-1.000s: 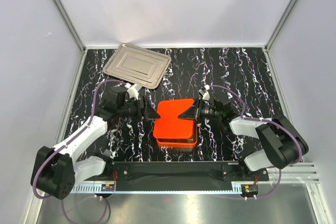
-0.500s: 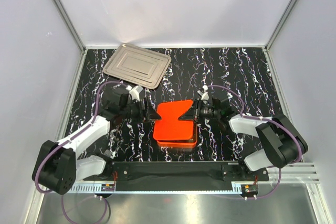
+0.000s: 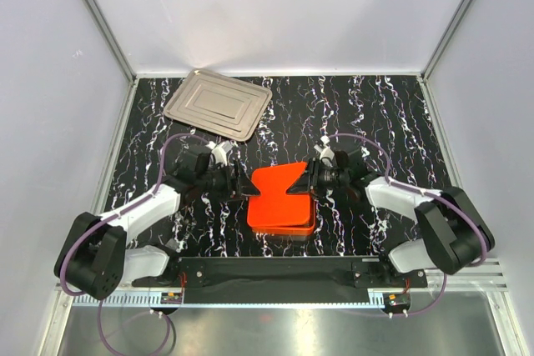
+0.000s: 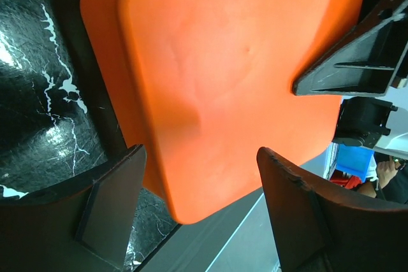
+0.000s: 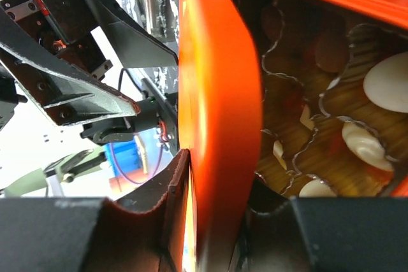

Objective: Pack the chocolate

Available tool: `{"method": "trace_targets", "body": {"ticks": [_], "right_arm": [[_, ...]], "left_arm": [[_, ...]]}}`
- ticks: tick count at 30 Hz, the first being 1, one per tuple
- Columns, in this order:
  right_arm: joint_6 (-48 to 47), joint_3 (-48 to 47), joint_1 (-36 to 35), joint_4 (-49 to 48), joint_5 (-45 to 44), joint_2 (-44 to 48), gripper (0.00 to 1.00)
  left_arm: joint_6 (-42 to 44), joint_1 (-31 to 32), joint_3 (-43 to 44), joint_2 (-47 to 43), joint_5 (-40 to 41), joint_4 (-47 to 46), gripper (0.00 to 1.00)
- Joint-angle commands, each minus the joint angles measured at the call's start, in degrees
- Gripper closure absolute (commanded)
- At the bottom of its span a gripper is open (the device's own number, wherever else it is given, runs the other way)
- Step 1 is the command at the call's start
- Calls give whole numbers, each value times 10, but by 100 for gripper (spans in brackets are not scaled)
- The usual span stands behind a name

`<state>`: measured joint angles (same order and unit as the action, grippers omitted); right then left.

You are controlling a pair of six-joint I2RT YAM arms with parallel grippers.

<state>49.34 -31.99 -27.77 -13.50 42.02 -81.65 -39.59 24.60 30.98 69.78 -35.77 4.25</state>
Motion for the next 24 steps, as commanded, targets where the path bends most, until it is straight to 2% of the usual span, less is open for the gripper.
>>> {"method": "trace_targets", "body": {"ticks": [1, 7, 13, 17, 24], "right_arm": [[-56, -37, -2, 89, -45, 46, 68], [-109, -69, -3, 222, -114, 86, 60], [-131, -81, -3, 283, -167, 109, 55], [-139, -91, -3, 328, -229, 126, 55], [-144, -100, -3, 380, -274, 151, 53]], "left_arm": [[-3, 5, 2, -3, 0, -32, 25], [-7, 16, 12, 2, 7, -34, 25], [-6, 24, 18, 11, 20, -28, 25], [0, 27, 29, 13, 27, -15, 26], [2, 38, 43, 30, 28, -30, 26]]}}
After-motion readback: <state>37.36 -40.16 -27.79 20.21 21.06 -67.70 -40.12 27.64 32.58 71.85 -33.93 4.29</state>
